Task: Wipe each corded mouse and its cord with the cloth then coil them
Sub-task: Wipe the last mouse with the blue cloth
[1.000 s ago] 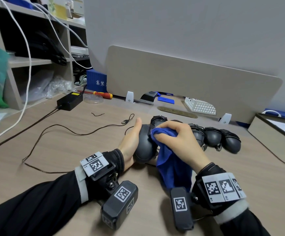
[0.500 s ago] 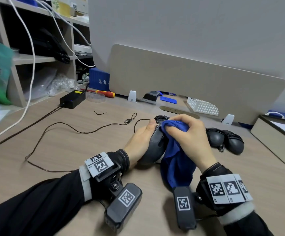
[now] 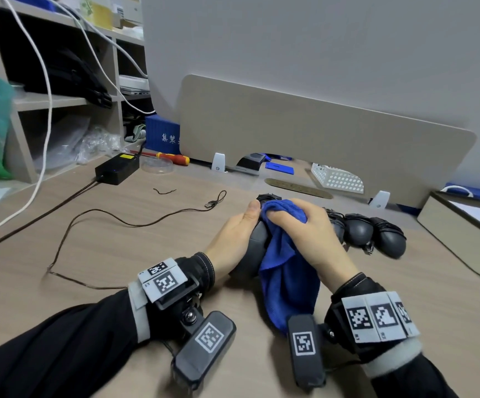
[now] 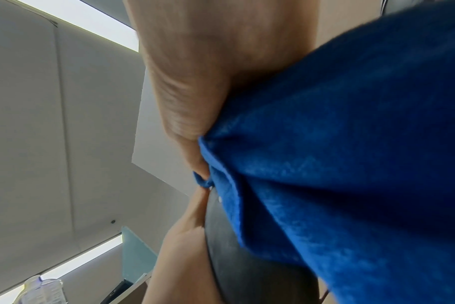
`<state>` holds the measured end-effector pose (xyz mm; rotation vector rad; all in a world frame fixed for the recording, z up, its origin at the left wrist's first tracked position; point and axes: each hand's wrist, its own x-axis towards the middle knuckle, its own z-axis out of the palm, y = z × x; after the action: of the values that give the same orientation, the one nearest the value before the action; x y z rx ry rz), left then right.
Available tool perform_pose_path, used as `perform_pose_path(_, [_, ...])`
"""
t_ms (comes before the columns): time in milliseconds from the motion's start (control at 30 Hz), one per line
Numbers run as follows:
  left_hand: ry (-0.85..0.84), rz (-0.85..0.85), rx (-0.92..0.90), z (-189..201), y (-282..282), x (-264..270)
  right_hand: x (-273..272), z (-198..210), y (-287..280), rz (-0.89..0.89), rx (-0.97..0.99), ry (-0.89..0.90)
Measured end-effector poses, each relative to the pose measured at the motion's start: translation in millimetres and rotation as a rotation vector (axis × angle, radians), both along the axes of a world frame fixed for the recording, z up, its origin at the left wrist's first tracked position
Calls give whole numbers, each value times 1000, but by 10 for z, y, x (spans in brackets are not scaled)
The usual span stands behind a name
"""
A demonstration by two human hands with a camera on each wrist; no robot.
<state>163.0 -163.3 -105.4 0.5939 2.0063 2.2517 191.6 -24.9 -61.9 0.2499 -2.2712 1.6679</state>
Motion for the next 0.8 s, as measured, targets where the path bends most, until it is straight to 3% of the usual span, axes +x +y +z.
perform_pose_path(167, [84,-57,-37,37,17,49,-29,-20,82,-147,-167,-1])
perform_pose_path(267, [101,-29,-38,42,12,34,18,46,86,-157,-186,128])
perform_pose_path(367, [116,22,-108,21,-3,5,49,83,74,-97,-83,274])
perform_pose_path(467, [154,33,-177,82,3,60,58,92,68,3,38,243])
perform_pose_path(567, [166,40,-197,121,-7,105,52,105,87,55,21,182])
perform_pose_path(800, [89,93,-214,78,-26,57,35,109,162,-102,19,191])
